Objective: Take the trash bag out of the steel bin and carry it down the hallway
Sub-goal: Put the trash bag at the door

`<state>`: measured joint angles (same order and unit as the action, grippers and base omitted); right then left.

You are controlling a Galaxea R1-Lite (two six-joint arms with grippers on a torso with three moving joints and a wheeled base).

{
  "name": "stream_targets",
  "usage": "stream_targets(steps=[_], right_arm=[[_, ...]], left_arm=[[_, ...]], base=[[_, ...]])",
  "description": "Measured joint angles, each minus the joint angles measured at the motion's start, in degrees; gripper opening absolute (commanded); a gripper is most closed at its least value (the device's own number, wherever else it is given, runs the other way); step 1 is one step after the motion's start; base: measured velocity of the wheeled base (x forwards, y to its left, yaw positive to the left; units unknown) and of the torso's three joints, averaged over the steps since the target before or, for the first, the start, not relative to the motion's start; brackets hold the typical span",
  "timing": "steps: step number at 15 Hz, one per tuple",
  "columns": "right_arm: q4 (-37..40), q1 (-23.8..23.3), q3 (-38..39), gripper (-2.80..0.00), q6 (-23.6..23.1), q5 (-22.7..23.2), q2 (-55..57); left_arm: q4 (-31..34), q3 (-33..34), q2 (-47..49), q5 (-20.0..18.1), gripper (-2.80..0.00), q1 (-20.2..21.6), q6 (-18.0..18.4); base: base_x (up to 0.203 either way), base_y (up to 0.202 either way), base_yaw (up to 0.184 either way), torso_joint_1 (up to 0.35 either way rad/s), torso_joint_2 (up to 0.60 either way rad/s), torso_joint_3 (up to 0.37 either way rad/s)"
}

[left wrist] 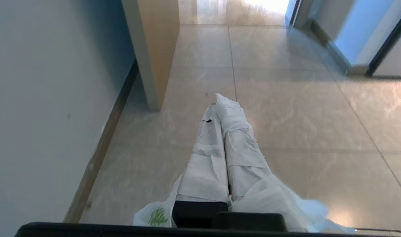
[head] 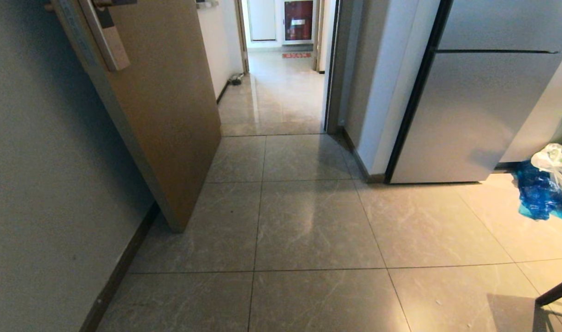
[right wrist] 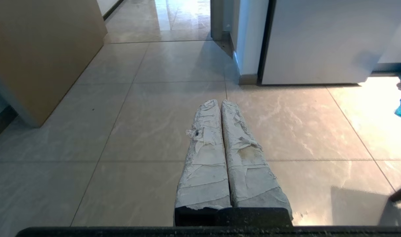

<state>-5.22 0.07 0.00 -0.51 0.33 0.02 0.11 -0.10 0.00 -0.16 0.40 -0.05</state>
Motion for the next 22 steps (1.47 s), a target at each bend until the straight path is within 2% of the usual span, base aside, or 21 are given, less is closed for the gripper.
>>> stream_targets(steps=[22], right_arm=[[0.0,0.0,0.0,-2.80,0.0,0.0,0.0]], left_arm=[[0.0,0.0,0.0,0.0,-2.80,0.0,-0.1]], base=[[0.192,0.000,0.001,0.002,0.00,0.001]])
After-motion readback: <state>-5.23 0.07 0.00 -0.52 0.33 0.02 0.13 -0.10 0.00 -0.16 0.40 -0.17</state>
